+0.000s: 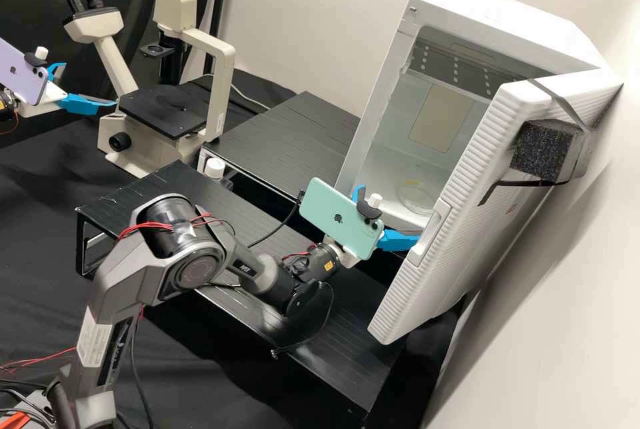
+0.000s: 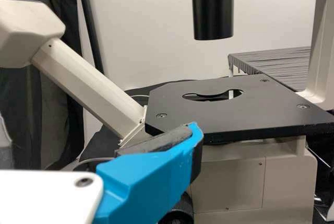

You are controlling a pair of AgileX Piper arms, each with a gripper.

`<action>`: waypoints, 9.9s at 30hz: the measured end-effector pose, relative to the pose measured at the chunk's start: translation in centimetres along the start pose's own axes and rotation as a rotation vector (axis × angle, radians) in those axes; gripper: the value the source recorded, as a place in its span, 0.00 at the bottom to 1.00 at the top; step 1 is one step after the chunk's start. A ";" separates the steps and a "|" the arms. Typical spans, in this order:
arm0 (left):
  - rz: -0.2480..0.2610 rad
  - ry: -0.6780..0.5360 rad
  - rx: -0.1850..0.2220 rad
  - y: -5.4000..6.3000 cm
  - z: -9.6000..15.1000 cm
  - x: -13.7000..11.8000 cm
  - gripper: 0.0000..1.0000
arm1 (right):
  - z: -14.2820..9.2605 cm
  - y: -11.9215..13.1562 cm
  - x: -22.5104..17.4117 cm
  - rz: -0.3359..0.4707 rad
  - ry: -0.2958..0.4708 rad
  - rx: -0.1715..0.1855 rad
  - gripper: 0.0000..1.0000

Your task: Take out the petri dish and place it under the microscope.

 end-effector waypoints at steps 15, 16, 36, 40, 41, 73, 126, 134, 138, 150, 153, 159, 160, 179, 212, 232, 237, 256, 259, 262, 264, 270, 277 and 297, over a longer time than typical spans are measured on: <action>0.000 0.000 0.000 0.0 0.0 0.0 1.00 | 1.2 1.2 3.9 0.022 -0.004 0.012 1.00; 0.000 0.000 0.000 0.0 0.0 0.0 1.00 | 1.3 1.1 4.1 0.014 -0.005 0.028 1.00; 0.000 0.000 0.000 0.0 0.0 0.0 1.00 | 2.6 0.7 6.8 -0.034 -0.058 0.096 1.00; 0.000 0.000 0.000 0.0 0.0 0.0 1.00 | 2.6 0.7 6.8 -0.035 -0.057 0.091 1.00; 0.000 0.000 0.000 0.0 0.0 0.0 1.00 | 2.6 0.7 6.8 -0.035 -0.057 0.091 1.00; 0.000 0.000 0.000 0.0 0.0 0.0 1.00 | 1.2 -0.4 10.7 -0.115 -0.022 0.034 1.00; 0.000 0.000 0.000 0.0 0.0 0.0 1.00 | 1.7 0.5 13.8 -0.220 -0.075 -0.007 1.00; 0.000 0.000 0.000 0.0 0.0 0.0 1.00 | 2.0 0.5 14.2 -0.212 -0.084 0.000 1.00; 0.000 0.000 0.000 0.0 0.0 0.0 1.00 | 2.0 0.6 14.3 -0.210 -0.090 -0.002 1.00; 0.000 0.000 0.000 0.0 0.0 0.0 1.00 | 1.8 0.3 14.3 -0.217 -0.095 -0.003 0.00; 0.000 0.000 0.000 0.0 0.0 0.0 1.00 | 1.7 0.2 14.4 -0.219 -0.095 -0.003 0.00; 0.000 0.000 0.000 0.0 0.0 0.0 1.00 | 1.7 0.2 14.4 -0.219 -0.095 -0.003 0.00; 0.000 0.000 0.000 0.0 0.0 0.0 1.00 | 1.7 0.2 14.4 -0.219 -0.095 -0.003 0.00; 0.000 0.000 0.000 0.0 0.0 0.0 1.00 | 1.5 0.1 14.4 -0.219 -0.097 0.007 0.00; 0.000 0.000 0.000 0.0 0.0 0.0 1.00 | -1.7 4.4 5.4 -0.152 0.021 0.097 0.00; 0.000 0.000 0.000 0.0 0.0 0.0 1.00 | -7.2 -0.4 -8.5 -0.190 0.317 0.120 0.00; 0.000 0.000 0.000 0.0 0.0 0.0 1.00 | -11.0 -3.1 -10.8 -0.266 0.445 0.089 0.00; 0.000 0.000 0.000 0.0 0.0 0.0 1.00 | -20.3 -11.6 -11.4 -0.415 0.489 0.133 0.00; 0.000 0.000 0.000 0.0 0.0 0.0 1.00 | -21.4 -13.0 -11.0 -0.442 0.479 0.137 0.00; 0.000 0.000 0.000 0.0 0.0 0.0 1.00 | -22.2 -14.3 -10.8 -0.478 0.466 0.143 0.00; 0.000 0.000 0.000 0.0 0.0 0.0 1.00 | -22.7 -15.0 -10.7 -0.494 0.464 0.138 0.00; 0.000 0.000 0.000 0.0 0.0 0.0 1.00 | -25.0 -16.5 -11.0 -0.526 0.476 0.125 0.00; 0.000 0.000 0.000 0.0 0.0 0.0 1.00 | -27.3 -18.7 -10.2 -0.546 0.484 0.073 0.00; 0.000 0.000 0.000 0.0 0.0 0.0 1.00 | -30.0 -22.9 -8.1 -0.619 0.406 0.046 0.00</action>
